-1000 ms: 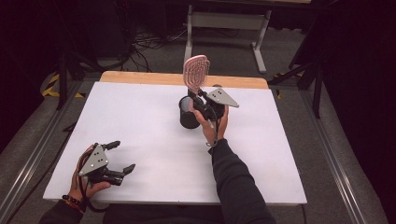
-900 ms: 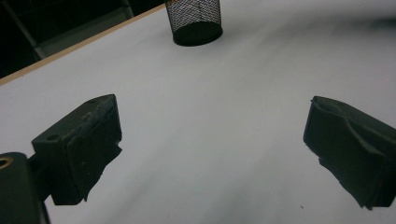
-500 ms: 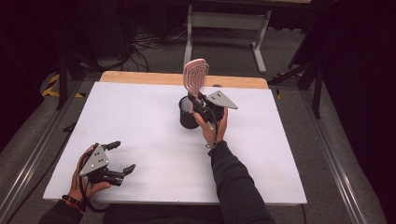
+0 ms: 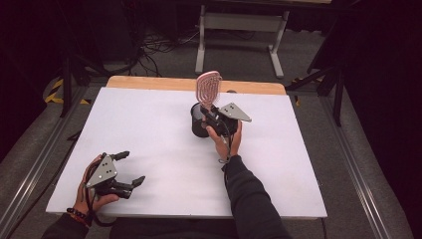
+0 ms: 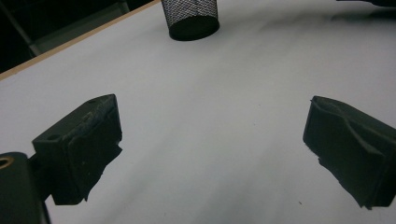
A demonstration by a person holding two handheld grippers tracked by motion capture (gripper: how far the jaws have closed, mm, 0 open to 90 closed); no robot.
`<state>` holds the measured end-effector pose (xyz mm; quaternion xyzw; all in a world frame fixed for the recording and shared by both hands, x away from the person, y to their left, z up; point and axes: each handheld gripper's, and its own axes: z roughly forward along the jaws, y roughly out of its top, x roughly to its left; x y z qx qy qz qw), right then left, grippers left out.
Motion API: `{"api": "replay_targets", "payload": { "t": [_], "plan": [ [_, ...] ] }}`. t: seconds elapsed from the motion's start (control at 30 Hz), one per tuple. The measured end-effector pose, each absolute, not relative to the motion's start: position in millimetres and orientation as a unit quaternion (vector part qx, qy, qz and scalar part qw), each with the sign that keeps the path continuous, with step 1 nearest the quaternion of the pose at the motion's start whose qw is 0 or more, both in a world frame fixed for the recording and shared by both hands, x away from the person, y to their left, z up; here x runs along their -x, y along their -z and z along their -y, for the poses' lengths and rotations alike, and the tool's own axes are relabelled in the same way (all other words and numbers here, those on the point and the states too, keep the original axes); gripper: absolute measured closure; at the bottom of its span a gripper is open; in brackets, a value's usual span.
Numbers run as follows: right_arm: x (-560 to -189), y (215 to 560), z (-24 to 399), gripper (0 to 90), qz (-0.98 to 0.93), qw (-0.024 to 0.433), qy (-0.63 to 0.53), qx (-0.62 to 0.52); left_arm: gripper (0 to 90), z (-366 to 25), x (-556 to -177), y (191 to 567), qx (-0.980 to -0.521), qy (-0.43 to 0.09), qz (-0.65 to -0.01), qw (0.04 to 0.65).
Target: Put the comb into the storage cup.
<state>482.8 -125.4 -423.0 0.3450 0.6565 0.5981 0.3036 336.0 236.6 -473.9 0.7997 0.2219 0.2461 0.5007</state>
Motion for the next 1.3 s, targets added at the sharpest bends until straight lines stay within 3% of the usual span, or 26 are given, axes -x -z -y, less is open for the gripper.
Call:
{"api": "replay_targets", "payload": {
  "t": [1.3],
  "plan": [
    [-480, 440, 129, 69.6, -0.669, 0.304, -0.573, -0.363, 5.3, -237, -337, 475, -0.806, -0.242, -0.218, 0.494]
  ]
}}
